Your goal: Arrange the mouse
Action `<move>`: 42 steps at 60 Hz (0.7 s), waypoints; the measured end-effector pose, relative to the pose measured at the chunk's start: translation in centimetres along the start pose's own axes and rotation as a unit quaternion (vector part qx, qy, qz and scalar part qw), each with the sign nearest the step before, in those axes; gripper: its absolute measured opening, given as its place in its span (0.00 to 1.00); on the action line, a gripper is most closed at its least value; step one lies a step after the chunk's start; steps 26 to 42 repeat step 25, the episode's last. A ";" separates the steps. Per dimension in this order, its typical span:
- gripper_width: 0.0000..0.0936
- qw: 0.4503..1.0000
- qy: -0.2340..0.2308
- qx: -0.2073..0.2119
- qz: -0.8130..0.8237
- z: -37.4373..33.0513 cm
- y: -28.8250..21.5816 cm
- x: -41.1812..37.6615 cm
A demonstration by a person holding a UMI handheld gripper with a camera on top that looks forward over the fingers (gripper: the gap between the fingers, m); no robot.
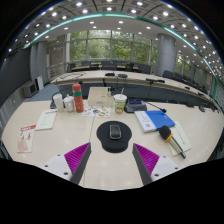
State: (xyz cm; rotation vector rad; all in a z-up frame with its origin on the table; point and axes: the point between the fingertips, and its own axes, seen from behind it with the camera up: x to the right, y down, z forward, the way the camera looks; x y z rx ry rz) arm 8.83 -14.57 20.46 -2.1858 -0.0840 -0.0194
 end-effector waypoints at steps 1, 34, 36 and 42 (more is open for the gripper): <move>0.91 1.000 -0.002 0.001 0.000 -0.8 0.3 -0.2; 0.91 0.999 -0.008 0.024 -0.021 -13.4 6.0 -1.0; 0.91 0.999 -0.008 0.024 -0.021 -13.4 6.0 -1.0; 0.91 0.999 -0.008 0.024 -0.021 -13.4 6.0 -1.0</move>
